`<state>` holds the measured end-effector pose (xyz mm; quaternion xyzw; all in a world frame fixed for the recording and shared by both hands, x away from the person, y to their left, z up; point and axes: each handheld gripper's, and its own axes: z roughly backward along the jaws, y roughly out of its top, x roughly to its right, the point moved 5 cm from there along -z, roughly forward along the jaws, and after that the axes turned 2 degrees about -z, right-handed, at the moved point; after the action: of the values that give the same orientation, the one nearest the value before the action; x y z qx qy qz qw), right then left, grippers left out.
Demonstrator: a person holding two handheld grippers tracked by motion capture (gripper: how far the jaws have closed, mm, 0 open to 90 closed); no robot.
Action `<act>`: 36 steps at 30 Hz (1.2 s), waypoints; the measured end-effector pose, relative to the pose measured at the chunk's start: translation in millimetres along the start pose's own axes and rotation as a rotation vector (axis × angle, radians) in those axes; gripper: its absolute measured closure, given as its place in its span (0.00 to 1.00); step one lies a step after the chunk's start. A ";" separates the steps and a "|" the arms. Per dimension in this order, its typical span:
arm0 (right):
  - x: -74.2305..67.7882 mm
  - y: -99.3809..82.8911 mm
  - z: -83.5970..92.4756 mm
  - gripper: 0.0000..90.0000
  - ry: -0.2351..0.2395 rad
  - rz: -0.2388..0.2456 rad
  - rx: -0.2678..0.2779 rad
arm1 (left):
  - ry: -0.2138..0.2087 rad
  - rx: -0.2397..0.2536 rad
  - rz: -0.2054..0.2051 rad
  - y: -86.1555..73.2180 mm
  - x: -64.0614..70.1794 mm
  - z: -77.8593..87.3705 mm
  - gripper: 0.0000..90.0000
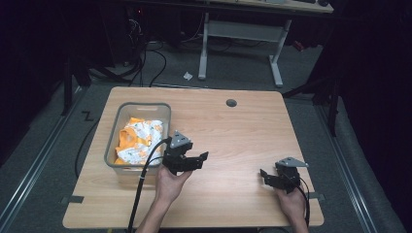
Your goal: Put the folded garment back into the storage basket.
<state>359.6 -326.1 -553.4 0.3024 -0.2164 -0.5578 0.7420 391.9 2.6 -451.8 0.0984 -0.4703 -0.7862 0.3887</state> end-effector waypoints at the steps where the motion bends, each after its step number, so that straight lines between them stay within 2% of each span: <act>1: 0.0 0.0 0.0 0.32 0.000 0.000 0.000 | -0.002 0.002 0.002 -0.8 0.9 -0.9 0.36; 14: 0.1 0.0 0.0 0.32 0.000 0.001 0.000 | -0.020 -0.022 -0.010 -12.9 8.6 -12.6 0.36; 19: 0.0 0.0 0.0 0.32 0.000 0.001 0.000 | -0.005 -0.028 -0.020 -16.2 11.0 -16.4 0.35; 31: 0.0 0.0 0.0 0.32 0.000 0.001 0.000 | -0.008 -0.063 -0.028 -27.1 15.8 -32.7 0.35; 36: 0.0 0.0 0.0 0.32 0.000 0.000 0.000 | 0.001 -0.091 -0.052 -33.6 18.7 -41.5 0.35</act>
<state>359.6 -326.1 -553.4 0.3023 -0.2167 -0.5577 0.7421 383.3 -29.5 -497.6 0.0932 -0.4313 -0.8166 0.3721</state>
